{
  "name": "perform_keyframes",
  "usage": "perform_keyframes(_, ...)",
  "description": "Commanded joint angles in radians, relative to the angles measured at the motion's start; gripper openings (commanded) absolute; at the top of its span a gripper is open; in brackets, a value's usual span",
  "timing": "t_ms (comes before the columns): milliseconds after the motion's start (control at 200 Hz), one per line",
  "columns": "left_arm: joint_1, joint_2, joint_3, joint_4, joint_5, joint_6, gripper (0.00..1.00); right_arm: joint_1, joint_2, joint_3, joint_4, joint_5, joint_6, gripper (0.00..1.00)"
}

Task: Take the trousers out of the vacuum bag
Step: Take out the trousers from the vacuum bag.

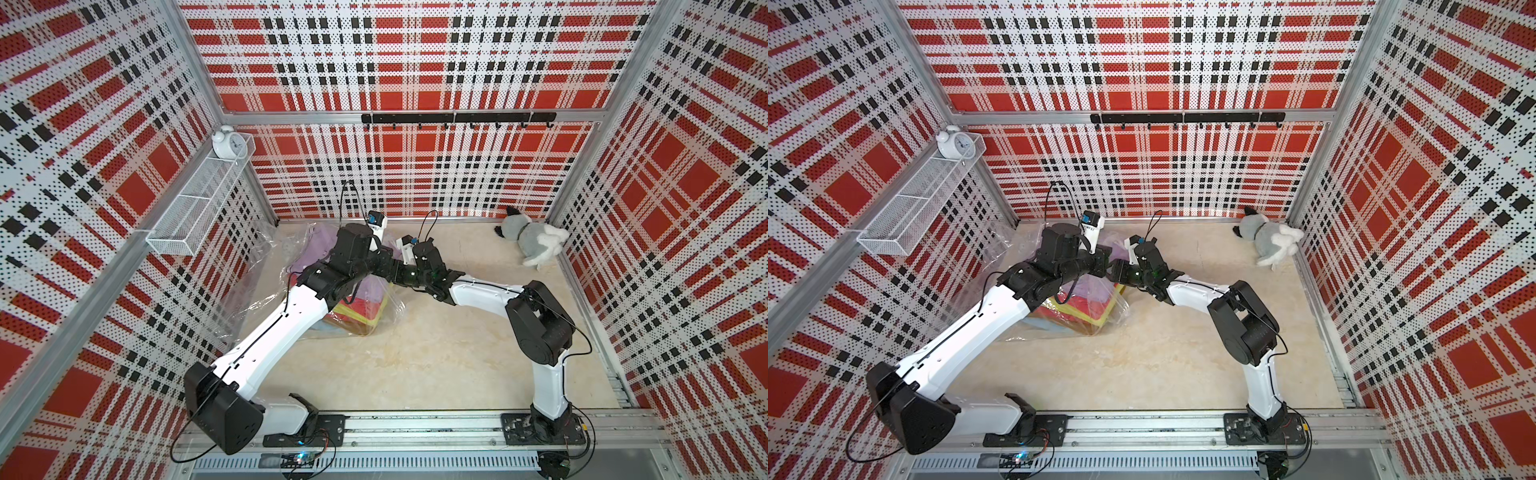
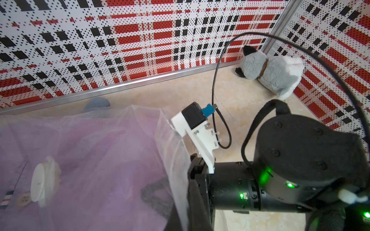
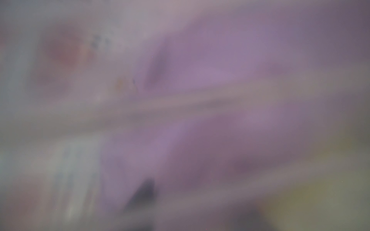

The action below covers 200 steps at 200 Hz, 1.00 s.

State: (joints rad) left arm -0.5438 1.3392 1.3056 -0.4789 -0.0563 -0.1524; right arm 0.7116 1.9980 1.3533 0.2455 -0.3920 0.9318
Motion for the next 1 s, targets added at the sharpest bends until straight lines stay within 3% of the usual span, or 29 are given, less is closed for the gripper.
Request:
perform_keyframes(0, 0.014, -0.032, -0.001, 0.072, 0.002, 0.009, 0.00, 0.008, 0.002, -0.007, -0.015, -0.009, 0.018, 0.58)
perform_keyframes(531, 0.018, -0.034, -0.011, 0.089, 0.001, 0.005, 0.00, 0.008, 0.085, 0.100, 0.045, -0.070, 0.076, 0.56)
perform_keyframes(646, 0.021, -0.032, -0.019, 0.102, 0.000, 0.004, 0.00, 0.008, 0.084, 0.089, 0.066, -0.076, 0.081, 0.43)
perform_keyframes(737, 0.026, -0.030, -0.034, 0.115, 0.001, 0.003, 0.00, 0.009, 0.079, 0.076, 0.090, -0.074, 0.082, 0.14)
perform_keyframes(807, 0.031, -0.030, -0.049, 0.131, 0.007, 0.001, 0.00, 0.008, 0.078, 0.066, 0.109, -0.076, 0.083, 0.00)
perform_keyframes(997, 0.042, -0.049, -0.105, 0.193, 0.002, -0.011, 0.00, 0.008, 0.047, 0.006, 0.192, -0.068, 0.081, 0.00)
